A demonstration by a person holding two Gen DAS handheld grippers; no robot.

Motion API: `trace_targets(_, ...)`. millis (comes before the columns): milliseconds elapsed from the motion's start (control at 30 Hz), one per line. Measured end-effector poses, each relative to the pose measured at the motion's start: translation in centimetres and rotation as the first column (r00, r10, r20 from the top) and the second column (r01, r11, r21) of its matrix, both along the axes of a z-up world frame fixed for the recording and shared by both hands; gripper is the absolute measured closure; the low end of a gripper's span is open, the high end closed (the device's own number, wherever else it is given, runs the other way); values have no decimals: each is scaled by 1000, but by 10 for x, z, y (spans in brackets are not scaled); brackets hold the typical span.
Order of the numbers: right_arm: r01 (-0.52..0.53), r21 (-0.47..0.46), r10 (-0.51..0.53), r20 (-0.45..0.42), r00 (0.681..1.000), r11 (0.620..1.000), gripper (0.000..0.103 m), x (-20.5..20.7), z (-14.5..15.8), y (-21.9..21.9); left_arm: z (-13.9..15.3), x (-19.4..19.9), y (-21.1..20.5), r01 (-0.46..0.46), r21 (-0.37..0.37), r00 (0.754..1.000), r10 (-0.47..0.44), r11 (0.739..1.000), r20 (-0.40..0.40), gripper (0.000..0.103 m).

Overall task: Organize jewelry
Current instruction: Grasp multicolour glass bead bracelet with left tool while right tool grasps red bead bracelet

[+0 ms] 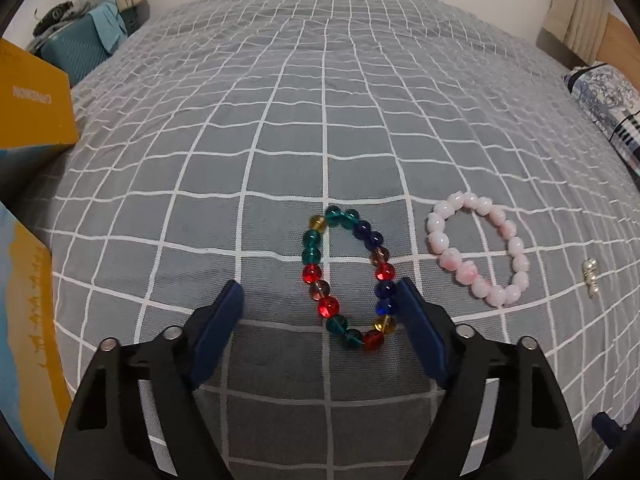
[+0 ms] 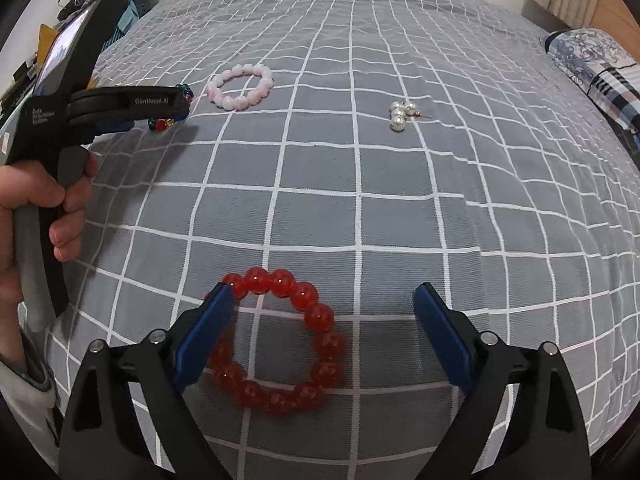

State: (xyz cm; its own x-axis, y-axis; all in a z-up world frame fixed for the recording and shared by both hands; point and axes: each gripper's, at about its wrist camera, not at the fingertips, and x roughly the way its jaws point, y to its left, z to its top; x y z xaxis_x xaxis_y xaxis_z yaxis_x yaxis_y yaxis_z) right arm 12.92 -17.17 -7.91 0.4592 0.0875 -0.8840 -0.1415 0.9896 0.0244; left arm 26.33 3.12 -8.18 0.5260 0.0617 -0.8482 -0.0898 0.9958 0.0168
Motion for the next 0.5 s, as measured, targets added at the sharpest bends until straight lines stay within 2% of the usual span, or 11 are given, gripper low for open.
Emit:
trace_targets(100, -1, 2, 1, -8, 1000, 1000, 24, -1, -1, 1, 0, 0, -1, 6, 2, 1000, -6, 1000, -6, 41)
trace_targets(200, -3, -33, 2, -11, 1000, 999, 40, -1, -2, 3, 1, -1, -1, 10, 3, 1000, -10, 1000, -13, 53)
trace_targets(300, -4, -32, 3, -11, 1000, 999, 45, -2, -3, 2, 2, -1, -1, 15, 0, 1000, -15, 1000, -23, 66)
trace_targets(433, -8, -28, 8, -9, 1000, 1000, 65, -5, -1, 1, 4, -2, -3, 16, 2, 999, -16, 1000, -31, 80)
trace_targets(500, -4, -29, 4, -5, 1000, 1000, 76, -5, 0, 0, 4, -3, -2, 10, 3, 999, -10, 1000, -33, 83)
